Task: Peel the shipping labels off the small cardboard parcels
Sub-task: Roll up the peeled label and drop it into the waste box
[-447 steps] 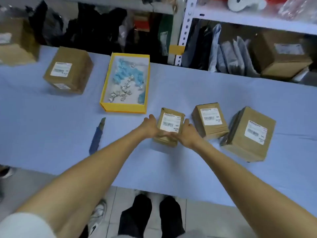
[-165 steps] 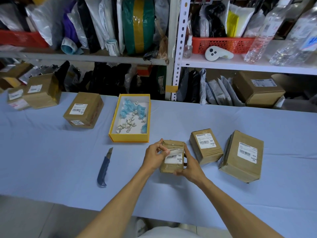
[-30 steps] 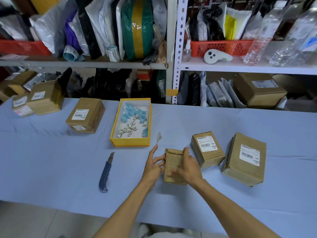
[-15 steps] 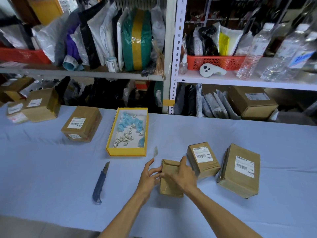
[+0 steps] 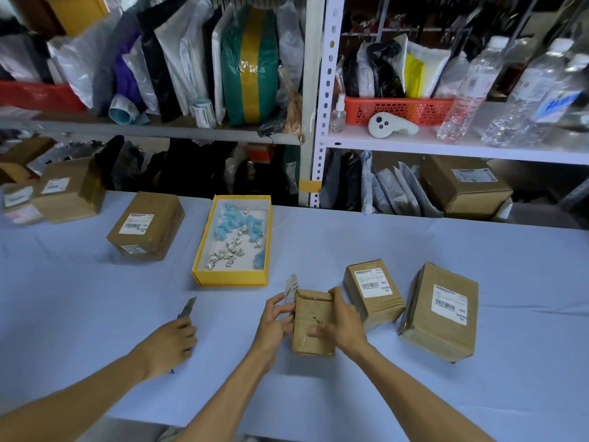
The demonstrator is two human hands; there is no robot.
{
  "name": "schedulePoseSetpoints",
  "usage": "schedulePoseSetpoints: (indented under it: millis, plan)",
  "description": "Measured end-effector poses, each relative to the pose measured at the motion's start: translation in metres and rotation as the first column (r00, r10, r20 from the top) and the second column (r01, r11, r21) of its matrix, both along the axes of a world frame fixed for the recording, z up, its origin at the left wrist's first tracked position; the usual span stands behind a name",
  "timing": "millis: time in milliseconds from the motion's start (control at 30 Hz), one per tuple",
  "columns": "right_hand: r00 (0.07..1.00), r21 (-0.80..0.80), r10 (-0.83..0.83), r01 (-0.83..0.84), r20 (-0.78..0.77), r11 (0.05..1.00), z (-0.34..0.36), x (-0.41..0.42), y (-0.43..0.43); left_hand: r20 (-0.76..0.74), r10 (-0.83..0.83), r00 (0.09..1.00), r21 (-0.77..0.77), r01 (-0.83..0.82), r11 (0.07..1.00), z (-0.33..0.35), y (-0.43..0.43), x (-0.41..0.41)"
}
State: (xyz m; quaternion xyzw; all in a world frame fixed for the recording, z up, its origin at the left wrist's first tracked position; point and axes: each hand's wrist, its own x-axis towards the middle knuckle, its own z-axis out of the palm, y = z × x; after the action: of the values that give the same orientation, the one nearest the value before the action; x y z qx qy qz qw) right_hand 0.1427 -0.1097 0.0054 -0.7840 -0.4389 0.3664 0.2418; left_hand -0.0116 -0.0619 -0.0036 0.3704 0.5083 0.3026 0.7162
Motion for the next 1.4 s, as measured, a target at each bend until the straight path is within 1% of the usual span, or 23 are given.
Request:
schedulePoseSetpoints:
  millis: [233,367,467,533,633,733,800,833,900,1067,1233,1400]
  plan:
    - [0.999,0.102,0.004,-0.008,0.045,0.995,-0.002,0.001,-0.001,-0.025,-0.026,0.999,0.027,0.026,0.999,-0.003,0.002,0.003]
    - [0.998,0.067,-0.021,0.017,0.058,0.998,-0.004,0.001,-0.003,-0.018,-0.037,0.999,0.036,0.038,0.999,-0.003,0.002,0.005]
    - [0.996,0.035,-0.006,0.003,0.088,0.999,-0.006,0.001,-0.002,-0.023,-0.035,0.999,0.041,0.036,0.998,-0.003,0.002,0.007]
    - [0.997,0.021,-0.017,0.015,0.07,1.0,-0.003,0.002,-0.001,-0.027,-0.026,0.999,0.044,0.027,0.999,-0.005,0.002,0.008]
    - [0.996,0.057,-0.069,0.066,0.049,0.996,-0.001,0.005,0.003,-0.047,-0.035,0.998,0.053,0.038,0.998,-0.006,0.005,0.008]
    - [0.997,0.047,-0.052,0.05,0.05,0.998,-0.001,0.004,0.005,-0.074,-0.048,0.996,0.054,0.052,0.997,-0.008,0.008,0.006]
    - [0.996,0.058,-0.072,0.069,0.055,0.996,-0.004,0.004,0.006,-0.089,-0.062,0.994,0.061,0.068,0.996,-0.007,0.011,0.004]
    - [0.995,0.055,-0.072,0.068,0.065,0.996,-0.005,0.004,0.007,-0.087,-0.07,0.994,0.063,0.075,0.995,-0.006,0.012,0.004]
    - [0.996,0.026,-0.087,0.087,0.021,0.996,-0.003,0.004,0.007,-0.088,-0.082,0.993,0.061,0.088,0.994,-0.006,0.015,0.002]
    - [0.991,-0.006,-0.135,0.135,0.02,0.991,-0.004,0.004,0.008,-0.094,-0.103,0.99,0.073,0.11,0.991,-0.003,0.017,0.006]
    - [0.987,-0.002,-0.162,0.162,0.008,0.987,-0.009,0.007,0.008,-0.098,-0.107,0.99,0.081,0.115,0.99,-0.002,0.018,0.009]
    - [0.986,0.051,-0.149,0.153,-0.07,0.987,-0.004,0.007,0.011,-0.101,-0.114,0.988,0.102,0.124,0.987,0.002,0.022,0.012]
